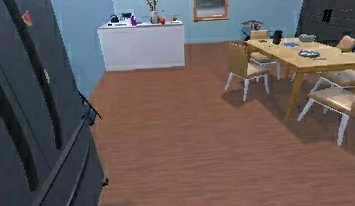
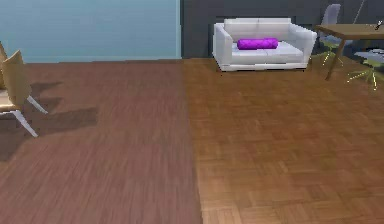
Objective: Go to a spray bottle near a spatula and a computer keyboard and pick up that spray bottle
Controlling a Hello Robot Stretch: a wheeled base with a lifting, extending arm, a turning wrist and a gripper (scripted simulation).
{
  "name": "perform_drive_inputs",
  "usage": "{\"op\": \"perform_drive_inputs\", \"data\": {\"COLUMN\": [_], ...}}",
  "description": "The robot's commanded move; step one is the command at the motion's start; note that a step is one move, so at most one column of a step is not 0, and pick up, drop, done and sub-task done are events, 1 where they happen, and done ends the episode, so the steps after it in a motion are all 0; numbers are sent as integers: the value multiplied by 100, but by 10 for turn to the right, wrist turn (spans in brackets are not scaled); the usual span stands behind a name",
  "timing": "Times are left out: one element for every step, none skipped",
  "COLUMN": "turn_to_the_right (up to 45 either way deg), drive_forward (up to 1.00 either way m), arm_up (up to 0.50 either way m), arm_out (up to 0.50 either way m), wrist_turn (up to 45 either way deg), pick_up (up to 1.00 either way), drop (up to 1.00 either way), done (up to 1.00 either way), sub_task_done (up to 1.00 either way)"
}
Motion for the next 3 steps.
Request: {"op": "perform_drive_inputs", "data": {"turn_to_the_right": [0, -120, 0], "drive_forward": [85, 0, 100], "arm_up": [0, 0, 0], "arm_out": [0, 0, 0], "wrist_turn": [0, 0, 0], "pick_up": [0, 0, 0], "drop": [0, 0, 0], "done": [0, 0, 0], "sub_task_done": [0, 0, 0]}}
